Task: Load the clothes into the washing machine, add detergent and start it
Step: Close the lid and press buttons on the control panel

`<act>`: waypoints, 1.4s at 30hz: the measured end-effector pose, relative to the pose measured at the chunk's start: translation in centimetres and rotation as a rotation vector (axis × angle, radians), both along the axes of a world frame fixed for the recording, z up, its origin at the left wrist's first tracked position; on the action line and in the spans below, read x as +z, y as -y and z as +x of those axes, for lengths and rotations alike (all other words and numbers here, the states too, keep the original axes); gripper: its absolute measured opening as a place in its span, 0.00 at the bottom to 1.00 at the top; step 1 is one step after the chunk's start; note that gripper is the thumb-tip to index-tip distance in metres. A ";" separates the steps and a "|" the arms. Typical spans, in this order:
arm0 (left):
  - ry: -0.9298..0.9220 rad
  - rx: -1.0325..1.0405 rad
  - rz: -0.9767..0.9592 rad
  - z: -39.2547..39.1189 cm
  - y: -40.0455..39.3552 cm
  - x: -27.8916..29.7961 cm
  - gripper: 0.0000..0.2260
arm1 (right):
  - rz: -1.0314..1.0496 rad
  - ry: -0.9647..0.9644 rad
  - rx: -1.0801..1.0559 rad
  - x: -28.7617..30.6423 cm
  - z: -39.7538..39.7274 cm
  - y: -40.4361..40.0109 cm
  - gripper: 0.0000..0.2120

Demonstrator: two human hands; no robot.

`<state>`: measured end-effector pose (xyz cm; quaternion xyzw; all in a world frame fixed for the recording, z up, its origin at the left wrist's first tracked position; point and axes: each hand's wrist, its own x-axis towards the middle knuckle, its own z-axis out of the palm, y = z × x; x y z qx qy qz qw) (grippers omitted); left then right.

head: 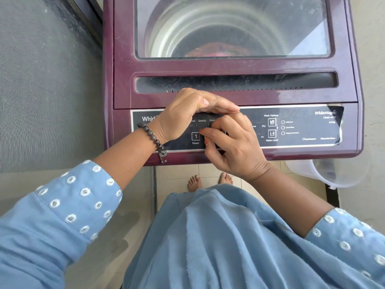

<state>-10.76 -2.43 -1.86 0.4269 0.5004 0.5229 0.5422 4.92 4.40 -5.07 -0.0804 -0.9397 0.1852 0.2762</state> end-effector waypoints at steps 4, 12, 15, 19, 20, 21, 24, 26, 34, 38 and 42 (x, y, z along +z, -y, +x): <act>-0.040 0.016 0.016 0.1 0.0 0.0 0.23 | -0.057 -0.028 -0.055 0.1 -0.1 -0.1 0.08; -0.035 0.009 0.041 0.3 0.0 -0.3 0.20 | -0.131 -0.024 -0.173 1.0 0.5 -0.6 0.08; -0.009 0.017 0.032 0.2 -0.3 -0.3 0.21 | -0.140 -0.003 -0.241 1.1 1.4 -1.4 0.10; -0.009 -0.022 0.043 0.1 -0.7 -0.5 0.21 | -0.138 0.010 -0.325 1.0 2.7 -2.2 0.14; -0.013 -0.025 0.034 0.1 -0.9 -0.5 0.21 | -0.137 0.014 -0.339 1.0 3.0 -2.3 0.15; -0.024 -0.027 0.024 0.3 -1.1 -0.5 0.22 | -0.135 0.017 -0.350 0.9 3.4 -2.3 0.15; -0.056 -0.056 0.024 0.8 -1.6 -0.5 0.23 | -0.127 0.023 -0.356 0.8 4.0 -2.3 0.15; -0.048 -0.068 0.021 0.7 -1.8 -0.6 0.23 | -0.114 0.026 -0.343 0.8 4.3 -2.0 0.15; -0.086 -0.141 0.018 0.7 -2.9 -0.7 0.24 | -0.087 0.040 -0.271 0.7 4.1 -1.2 0.14; -0.028 -0.155 -0.007 0.5 -3.1 -0.7 0.24 | -0.089 0.054 -0.264 0.9 3.9 -1.2 0.14; -0.038 -0.181 -0.004 0.4 -3.1 -0.7 0.26 | -0.084 0.072 -0.261 0.8 4.3 -1.4 0.14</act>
